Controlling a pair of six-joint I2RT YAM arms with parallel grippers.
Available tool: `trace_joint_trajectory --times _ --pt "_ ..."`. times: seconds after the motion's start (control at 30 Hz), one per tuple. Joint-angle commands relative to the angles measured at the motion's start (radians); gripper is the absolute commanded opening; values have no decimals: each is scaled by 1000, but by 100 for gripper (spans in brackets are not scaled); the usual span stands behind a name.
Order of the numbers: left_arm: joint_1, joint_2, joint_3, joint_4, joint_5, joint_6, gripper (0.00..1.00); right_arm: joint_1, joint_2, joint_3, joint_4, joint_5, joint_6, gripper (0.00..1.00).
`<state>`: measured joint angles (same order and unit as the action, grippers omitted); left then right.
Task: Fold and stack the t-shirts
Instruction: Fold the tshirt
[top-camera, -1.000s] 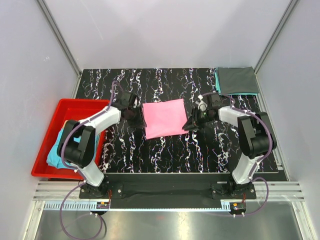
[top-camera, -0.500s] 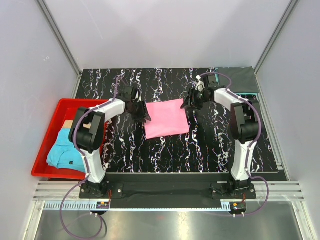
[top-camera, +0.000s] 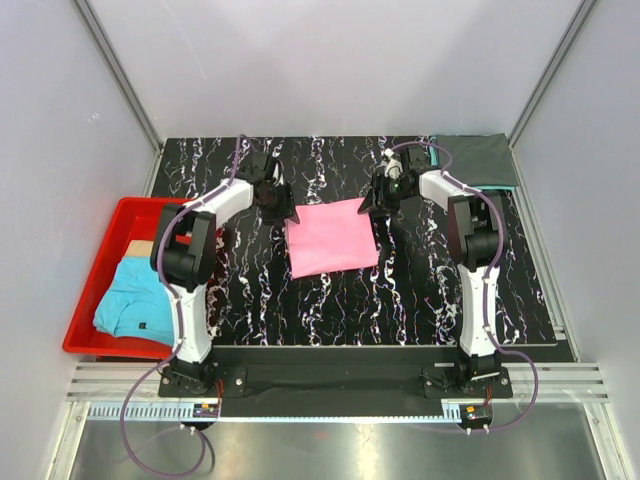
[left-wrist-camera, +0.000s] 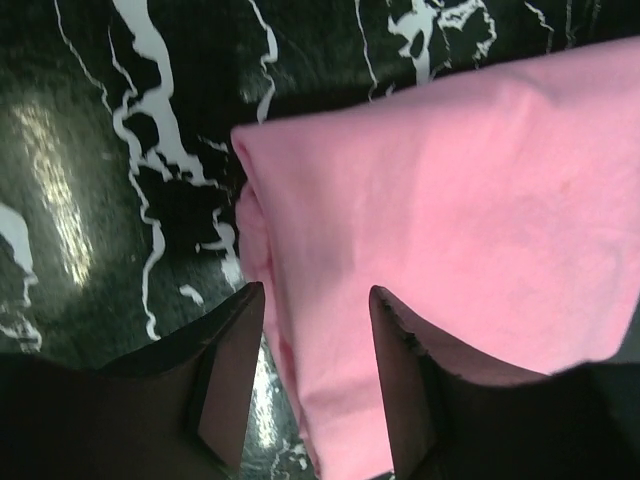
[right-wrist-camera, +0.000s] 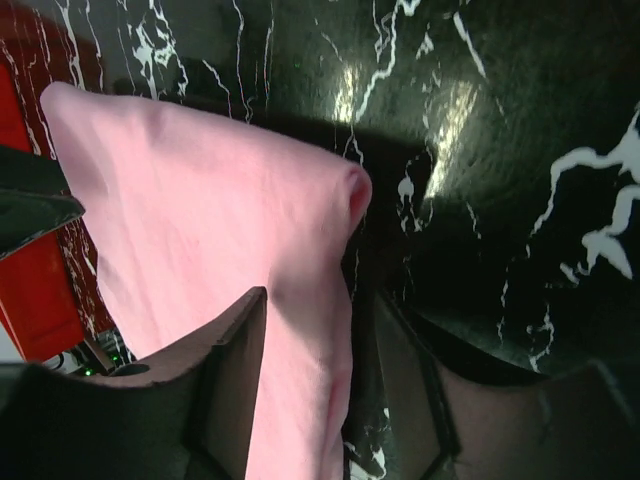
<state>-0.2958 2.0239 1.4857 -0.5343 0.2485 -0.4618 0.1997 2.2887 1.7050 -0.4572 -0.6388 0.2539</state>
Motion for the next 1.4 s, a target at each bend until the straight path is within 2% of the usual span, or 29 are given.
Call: trace_joint_trajectory --times 0.0,0.1,0.2,0.23,0.33,0.4,0.43,0.57,0.93,1.1,1.23,1.37 --pt "10 59 82 -41 6 61 51 -3 35 50 44 -36 -24 52" --pt "18 79 105 -46 20 74 44 -3 43 38 103 -65 -8 50" --pt "29 93 125 -47 34 71 25 -3 52 35 140 -94 15 50" --pt "32 93 127 -41 37 71 14 -3 54 31 153 -113 28 51" --pt "49 87 116 -4 80 60 0 -3 51 16 178 -113 38 59" --pt "79 82 76 35 153 25 0 -3 38 -10 202 -107 42 64" --pt "92 75 56 86 175 8 0 -3 28 -21 224 -104 48 72" --pt "136 82 -21 161 228 -26 0 -3 21 -33 239 -94 59 81" --pt "147 189 47 99 181 45 0 9 58 24 126 34 13 88" --pt "147 268 169 65 202 69 0 27 75 67 77 149 37 89" --pt "147 363 341 -29 227 94 2 29 14 -34 132 211 120 90" --pt "150 420 436 -104 276 127 4 29 9 -67 172 217 169 93"
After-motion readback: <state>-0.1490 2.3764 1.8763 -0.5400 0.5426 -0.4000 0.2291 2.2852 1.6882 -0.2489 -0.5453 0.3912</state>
